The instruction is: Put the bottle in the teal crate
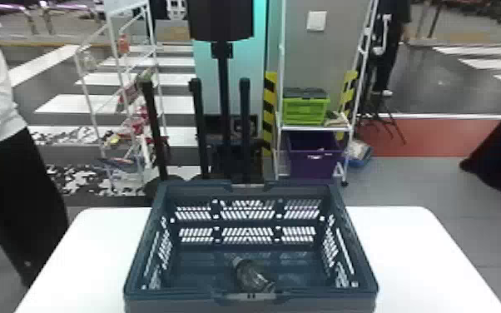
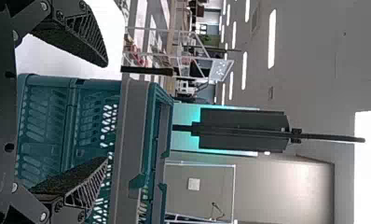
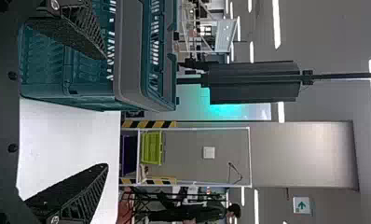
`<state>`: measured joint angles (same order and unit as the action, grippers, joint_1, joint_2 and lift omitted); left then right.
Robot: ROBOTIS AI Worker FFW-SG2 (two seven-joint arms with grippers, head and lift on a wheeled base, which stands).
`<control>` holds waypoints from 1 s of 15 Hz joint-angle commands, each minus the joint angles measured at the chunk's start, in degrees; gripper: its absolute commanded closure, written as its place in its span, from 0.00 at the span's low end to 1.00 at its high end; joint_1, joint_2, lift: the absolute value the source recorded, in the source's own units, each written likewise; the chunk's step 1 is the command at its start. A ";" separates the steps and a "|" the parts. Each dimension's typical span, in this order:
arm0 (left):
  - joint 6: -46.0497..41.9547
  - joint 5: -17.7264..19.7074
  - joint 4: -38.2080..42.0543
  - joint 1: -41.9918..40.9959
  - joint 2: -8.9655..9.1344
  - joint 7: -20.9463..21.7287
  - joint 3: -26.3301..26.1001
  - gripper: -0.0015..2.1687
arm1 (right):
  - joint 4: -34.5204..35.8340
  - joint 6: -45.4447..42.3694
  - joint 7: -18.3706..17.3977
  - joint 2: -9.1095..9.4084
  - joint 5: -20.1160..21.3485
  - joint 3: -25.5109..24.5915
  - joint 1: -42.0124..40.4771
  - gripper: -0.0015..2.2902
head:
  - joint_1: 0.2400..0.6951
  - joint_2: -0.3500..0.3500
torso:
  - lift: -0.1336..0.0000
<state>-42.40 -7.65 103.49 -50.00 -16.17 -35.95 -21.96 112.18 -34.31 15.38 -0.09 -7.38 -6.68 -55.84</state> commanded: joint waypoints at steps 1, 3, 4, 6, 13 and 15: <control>0.00 0.00 0.05 -0.10 0.00 0.00 -0.01 0.09 | -0.03 0.00 0.00 0.14 0.00 -0.09 -0.15 0.03 | 0.57 0.50 | 1.00; -0.18 0.00 -0.04 -0.01 0.09 0.00 -0.01 0.09 | 0.06 -0.18 0.00 0.14 0.00 -0.09 -0.33 0.03 | 0.57 0.50 | 1.00; -0.18 0.00 0.05 -0.10 0.09 0.00 -0.01 0.09 | 0.06 -0.18 0.00 0.14 -0.18 -0.09 -0.41 0.03 | 0.57 0.50 | 1.00; -0.35 0.00 0.05 -0.10 0.09 0.00 -0.10 0.09 | 0.15 -0.36 0.00 0.14 -0.18 -0.09 -0.68 0.03 | 0.57 0.50 | 1.00; -0.53 -0.18 0.31 -0.36 -0.09 -0.09 -0.62 0.09 | 0.23 -1.41 0.00 0.14 -0.53 -0.26 -1.38 0.03 | 0.57 0.50 | 1.00; -0.53 -0.35 0.22 -0.45 -0.09 -0.18 -0.62 0.09 | 0.15 -1.59 0.00 0.14 -0.62 -0.26 -1.38 0.03 | 0.57 0.50 | 1.00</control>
<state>-42.92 -7.92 103.79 -50.42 -16.23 -36.12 -22.55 112.41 -35.77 15.38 -0.09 -7.93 -6.94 -57.19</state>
